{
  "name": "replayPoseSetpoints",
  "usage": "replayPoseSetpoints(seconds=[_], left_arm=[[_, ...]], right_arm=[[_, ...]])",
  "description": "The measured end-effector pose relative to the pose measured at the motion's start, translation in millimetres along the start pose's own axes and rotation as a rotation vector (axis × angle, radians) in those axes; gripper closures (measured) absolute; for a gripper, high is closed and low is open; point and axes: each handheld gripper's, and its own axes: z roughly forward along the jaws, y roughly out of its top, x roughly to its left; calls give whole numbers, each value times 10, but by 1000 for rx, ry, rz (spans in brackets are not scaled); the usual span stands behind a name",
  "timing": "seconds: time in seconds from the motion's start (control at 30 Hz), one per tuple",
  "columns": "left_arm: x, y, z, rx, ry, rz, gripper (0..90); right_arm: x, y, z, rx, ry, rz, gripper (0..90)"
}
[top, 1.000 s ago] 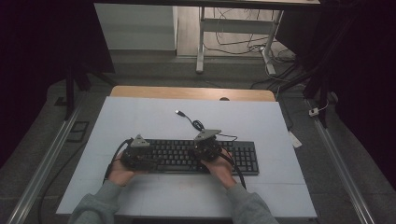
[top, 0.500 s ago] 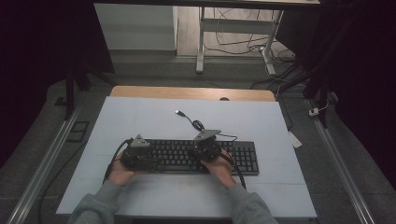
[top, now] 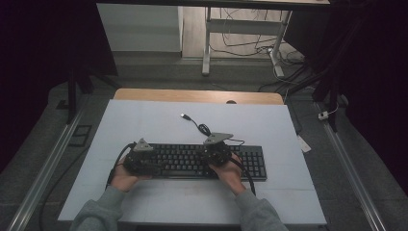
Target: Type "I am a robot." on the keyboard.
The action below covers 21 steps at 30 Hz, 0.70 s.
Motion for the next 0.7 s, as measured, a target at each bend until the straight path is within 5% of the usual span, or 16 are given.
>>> replayPoseSetpoints(seconds=[0.33,0.7], left_arm=[[18,-5,-4,-4,6,-10,357],[29,-7,14,2,11,-13,352]], right_arm=[[-86,-117,-225,-33,-31,37,659],[-179,-296,-427,-50,-63,56,522]])
